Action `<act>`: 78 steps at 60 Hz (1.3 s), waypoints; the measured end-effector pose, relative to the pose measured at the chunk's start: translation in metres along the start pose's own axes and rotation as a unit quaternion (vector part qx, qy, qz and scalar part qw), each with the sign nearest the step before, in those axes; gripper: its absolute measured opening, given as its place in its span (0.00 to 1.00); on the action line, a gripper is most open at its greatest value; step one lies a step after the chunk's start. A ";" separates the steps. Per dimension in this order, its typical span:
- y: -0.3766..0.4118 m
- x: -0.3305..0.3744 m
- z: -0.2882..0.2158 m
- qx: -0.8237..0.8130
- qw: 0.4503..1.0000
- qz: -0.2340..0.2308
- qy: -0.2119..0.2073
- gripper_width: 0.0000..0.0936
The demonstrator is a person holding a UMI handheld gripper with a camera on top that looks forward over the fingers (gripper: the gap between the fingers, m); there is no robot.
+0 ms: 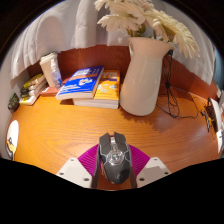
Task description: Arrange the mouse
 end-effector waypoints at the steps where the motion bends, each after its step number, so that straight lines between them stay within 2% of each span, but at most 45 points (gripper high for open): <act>1: 0.000 0.000 -0.001 -0.003 1.000 0.001 0.001 0.47; 7: -0.001 -0.001 -0.005 -0.029 0.999 0.015 0.008 0.39; 15: 0.005 0.008 -0.018 -0.064 0.997 0.037 0.011 0.39; 23: 0.044 0.060 -0.072 -0.091 0.992 0.063 -0.057 0.39; 31: 0.114 0.128 -0.142 -0.088 0.982 0.078 -0.145 0.39; 38: 0.199 0.176 -0.192 -0.080 0.973 0.067 -0.204 0.40; 44: 0.282 0.182 -0.207 -0.074 0.972 0.038 -0.222 0.40; 52: 0.385 0.140 -0.183 -0.062 0.981 0.000 -0.186 0.39; 62: 0.476 0.054 -0.091 -0.061 0.995 -0.030 -0.074 0.39; 74: 0.509 -0.006 0.005 -0.037 0.999 -0.016 0.025 0.39; 77: 0.511 -0.011 0.022 -0.035 0.999 -0.009 0.039 0.38; 78: 0.511 -0.010 0.019 -0.027 0.999 -0.008 0.029 0.39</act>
Point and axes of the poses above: the point between the fingertips, and its own axes, seen from behind it with the camera up: y to the left, z down, x backward, against the way the camera looks, the point moved 8 cm from there along x, backward, against the way the camera looks, and after that the axes turned 6 degrees about -z, right-handed, at the moved point
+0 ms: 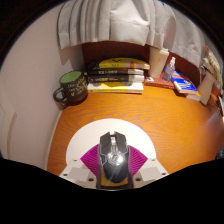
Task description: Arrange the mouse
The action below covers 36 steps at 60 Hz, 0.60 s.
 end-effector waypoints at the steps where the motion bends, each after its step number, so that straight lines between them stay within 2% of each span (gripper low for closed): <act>1: 0.000 -0.002 0.002 0.007 1.000 0.002 -0.007 0.39; 5: 0.001 -0.001 0.003 0.012 1.000 0.004 -0.002 0.39; 9: 0.002 -0.004 0.003 0.010 1.000 0.007 0.002 0.43; 16: 0.001 -0.003 0.001 0.001 1.000 0.002 0.020 0.55; 18: 0.001 0.000 0.000 -0.012 1.000 -0.006 0.024 0.62; 23: -0.007 0.020 -0.016 -0.030 0.999 -0.015 0.009 0.88; 25: -0.014 0.031 -0.025 -0.028 1.000 -0.013 -0.004 0.93; 36: -0.063 0.114 -0.066 -0.023 0.997 -0.017 -0.069 0.93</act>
Point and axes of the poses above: the point between the fingertips, and its own axes, seen from behind it with the camera up: y to the left, z down, x backward, against the way the camera looks, the point moved 8 cm from there along x, backward, against the way the camera looks, and after that the axes turned 6 degrees about -z, right-handed, at the moved point
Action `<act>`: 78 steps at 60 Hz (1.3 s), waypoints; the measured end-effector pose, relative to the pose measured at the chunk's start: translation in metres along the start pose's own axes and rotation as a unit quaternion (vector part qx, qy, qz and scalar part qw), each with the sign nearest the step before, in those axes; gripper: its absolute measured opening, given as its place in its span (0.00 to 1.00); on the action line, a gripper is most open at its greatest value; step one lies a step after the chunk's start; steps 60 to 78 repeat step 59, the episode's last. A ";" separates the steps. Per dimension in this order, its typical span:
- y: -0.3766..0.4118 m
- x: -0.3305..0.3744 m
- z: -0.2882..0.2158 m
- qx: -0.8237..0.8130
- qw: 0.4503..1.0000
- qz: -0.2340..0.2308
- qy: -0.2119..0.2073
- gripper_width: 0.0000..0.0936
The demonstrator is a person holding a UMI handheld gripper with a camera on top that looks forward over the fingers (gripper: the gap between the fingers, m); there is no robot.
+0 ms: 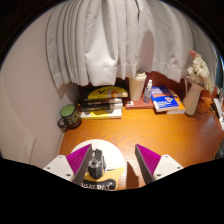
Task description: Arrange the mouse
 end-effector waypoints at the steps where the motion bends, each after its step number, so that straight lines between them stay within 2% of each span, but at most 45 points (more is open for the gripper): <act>1: -0.006 0.009 -0.004 0.000 1.000 0.000 -0.007 0.93; 13: -0.079 0.104 -0.021 0.022 0.997 0.013 -0.066 0.91; 34: -0.197 0.202 0.020 0.023 0.996 0.021 -0.086 0.90; 51: -0.237 0.231 0.047 0.019 0.996 0.017 -0.084 0.91; 78: -0.237 0.236 0.048 0.022 0.996 0.020 -0.088 0.91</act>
Point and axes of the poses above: the point between the fingertips, and its own axes, seen from behind it with the camera up: y to the left, z down, x backward, against the way the camera looks, the point moved 8 cm from there along x, backward, against the way the camera looks, and after that the axes turned 6 degrees about -z, right-handed, at the moved point
